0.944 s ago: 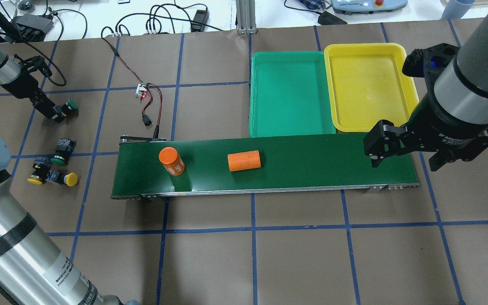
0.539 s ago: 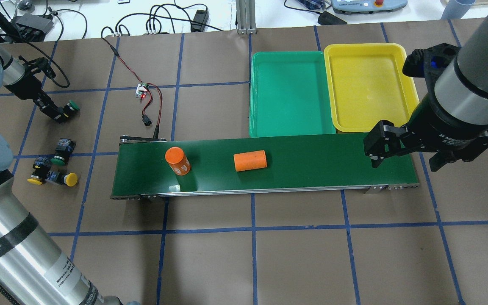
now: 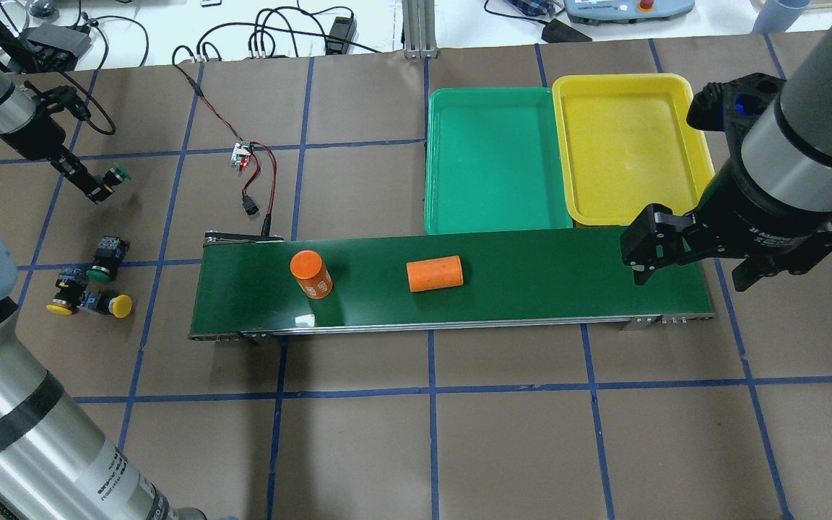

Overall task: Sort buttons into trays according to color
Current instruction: 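Carry the green-capped button to the belt and release it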

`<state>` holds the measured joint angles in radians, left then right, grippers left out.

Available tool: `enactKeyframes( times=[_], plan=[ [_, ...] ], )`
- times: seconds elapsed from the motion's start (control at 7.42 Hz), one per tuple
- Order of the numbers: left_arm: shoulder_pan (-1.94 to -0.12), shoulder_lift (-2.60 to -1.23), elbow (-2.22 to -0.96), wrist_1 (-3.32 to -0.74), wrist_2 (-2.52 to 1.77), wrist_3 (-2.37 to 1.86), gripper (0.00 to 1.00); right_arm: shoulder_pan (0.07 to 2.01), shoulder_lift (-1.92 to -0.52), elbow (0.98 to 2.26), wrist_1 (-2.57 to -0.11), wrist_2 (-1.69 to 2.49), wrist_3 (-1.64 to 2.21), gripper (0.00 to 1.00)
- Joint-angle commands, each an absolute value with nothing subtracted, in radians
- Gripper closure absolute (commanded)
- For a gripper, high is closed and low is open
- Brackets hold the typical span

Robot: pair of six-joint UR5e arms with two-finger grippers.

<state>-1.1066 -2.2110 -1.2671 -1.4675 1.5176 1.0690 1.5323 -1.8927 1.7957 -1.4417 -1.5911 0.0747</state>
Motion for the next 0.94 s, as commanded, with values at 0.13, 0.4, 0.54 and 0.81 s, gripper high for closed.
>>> enactKeyframes(
  times=[0.13,0.4,0.54,0.81],
  plan=[
    [-1.175,-1.929,-1.613,-1.473,1.522,0.646,1.00,1.534,-1.896,1.796,-1.445,-1.670,0.077,0.00],
    [-1.347,-1.812,-1.739,-1.465,1.528,0.321,1.00,1.534,-1.896,1.798,-1.439,-1.657,0.086,0.00],
    [-1.429,-1.789,-1.777,-1.403,1.532,0.173,1.00,1.535,-1.896,1.798,-1.436,-1.654,0.087,0.00],
    [-1.459,-1.743,-1.933,-1.259,1.531,0.097,1.00,1.537,-1.898,1.809,-1.437,-1.593,0.089,0.00]
  ],
)
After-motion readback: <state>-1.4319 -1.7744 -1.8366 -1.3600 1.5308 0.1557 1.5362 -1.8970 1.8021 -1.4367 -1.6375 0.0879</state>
